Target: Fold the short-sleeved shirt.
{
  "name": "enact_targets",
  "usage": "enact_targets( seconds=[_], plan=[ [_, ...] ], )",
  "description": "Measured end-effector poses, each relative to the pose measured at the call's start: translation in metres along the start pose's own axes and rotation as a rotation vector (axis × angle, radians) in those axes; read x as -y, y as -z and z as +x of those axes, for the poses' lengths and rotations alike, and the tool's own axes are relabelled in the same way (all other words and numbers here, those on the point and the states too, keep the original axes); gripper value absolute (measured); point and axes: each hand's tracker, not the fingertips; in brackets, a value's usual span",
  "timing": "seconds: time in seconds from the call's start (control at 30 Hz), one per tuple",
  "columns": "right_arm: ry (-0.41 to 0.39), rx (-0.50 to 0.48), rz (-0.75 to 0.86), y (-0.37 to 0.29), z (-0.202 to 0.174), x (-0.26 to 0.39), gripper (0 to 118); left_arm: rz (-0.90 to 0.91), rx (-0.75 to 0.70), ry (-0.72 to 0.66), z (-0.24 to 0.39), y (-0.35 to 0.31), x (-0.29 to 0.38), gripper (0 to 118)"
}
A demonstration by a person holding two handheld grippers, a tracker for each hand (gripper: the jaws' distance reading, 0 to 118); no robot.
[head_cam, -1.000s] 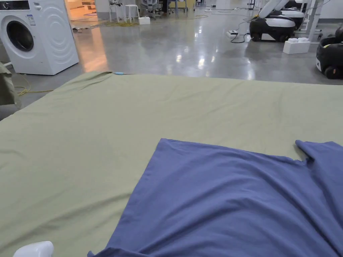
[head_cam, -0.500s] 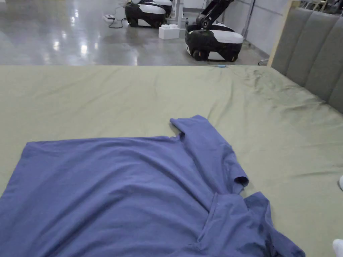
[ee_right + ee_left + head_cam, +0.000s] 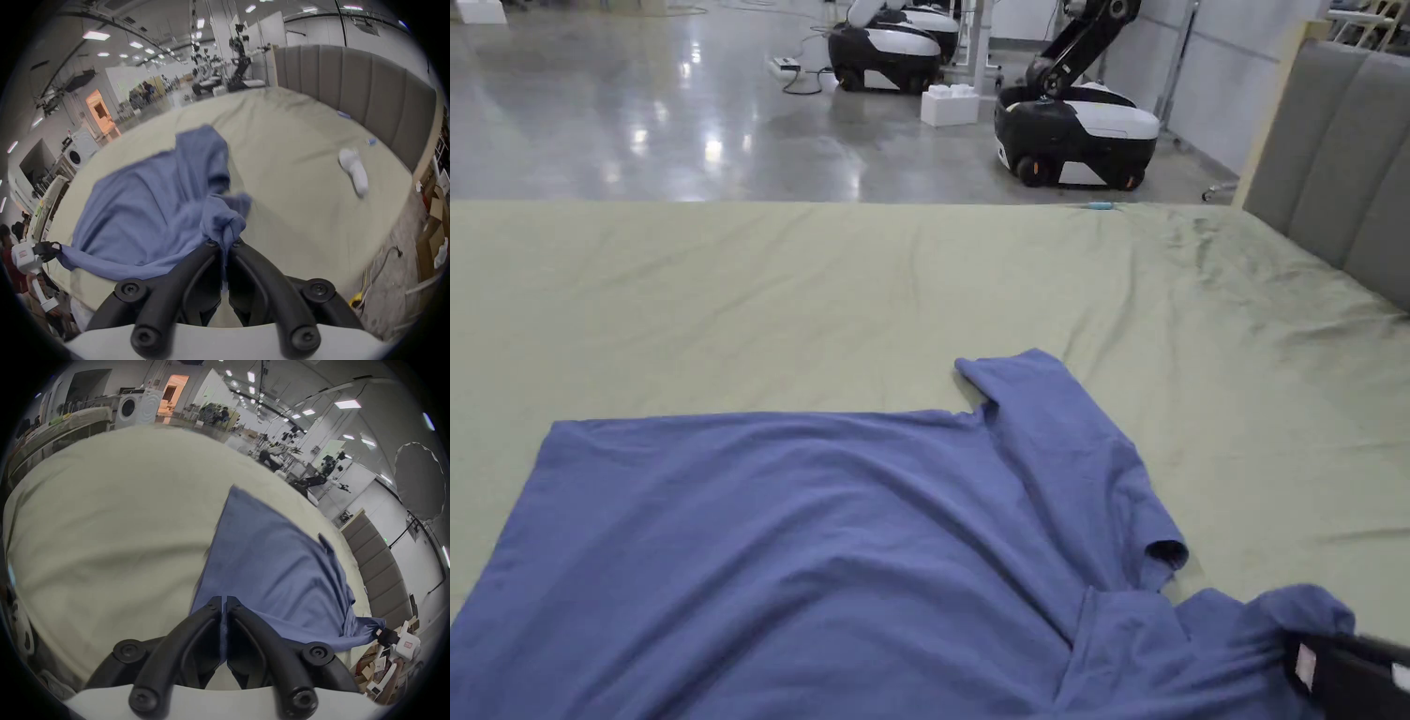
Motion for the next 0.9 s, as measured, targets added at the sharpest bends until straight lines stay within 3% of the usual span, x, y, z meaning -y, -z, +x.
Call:
enact_targets(
  seconds=[0.2,0.4,0.57,0.6,0.63,0.67,0.7,0.73,0.77,0.87,0.9],
  plan=[
    [-0.049,0.026,0.001,0.073,-0.011,-0.054,4,0.009,-0.049,0.103,0.029,0.053,-0.054,3],
    [-0.042,0.054,-0.11,0.151,-0.014,-0.058,4,-0.085,-0.151,0.148,0.028,0.112,-0.047,3],
    [-0.023,0.05,-0.183,0.186,-0.008,-0.048,6,-0.088,-0.134,0.147,0.024,0.125,-0.039,3],
    [-0.02,0.055,-0.179,0.189,-0.007,-0.045,16,-0.074,-0.121,0.16,0.022,0.124,-0.038,3],
    [-0.013,0.055,-0.147,0.187,-0.007,-0.042,27,-0.052,-0.093,0.175,0.02,0.119,-0.036,8],
    [-0.014,0.068,-0.113,0.181,-0.006,-0.043,42,-0.035,-0.039,0.153,0.018,0.11,-0.035,25],
    [-0.015,0.069,-0.116,0.172,-0.006,-0.046,63,-0.039,-0.019,0.126,0.017,0.099,-0.036,47],
    [-0.008,0.069,-0.103,0.156,-0.003,-0.048,85,-0.054,-0.013,0.095,0.016,0.085,-0.039,79],
    [0.015,0.048,-0.027,0.133,-0.003,-0.048,95,-0.039,-0.014,0.08,0.014,0.065,-0.038,97],
    [0.062,-0.02,0.135,0.067,0.0,-0.031,95,0.09,0.021,0.073,0.009,0.009,-0.027,95],
    [0.078,-0.029,0.139,0.051,-0.003,-0.022,94,0.048,0.021,0.059,0.008,-0.002,-0.022,88]
  ],
)
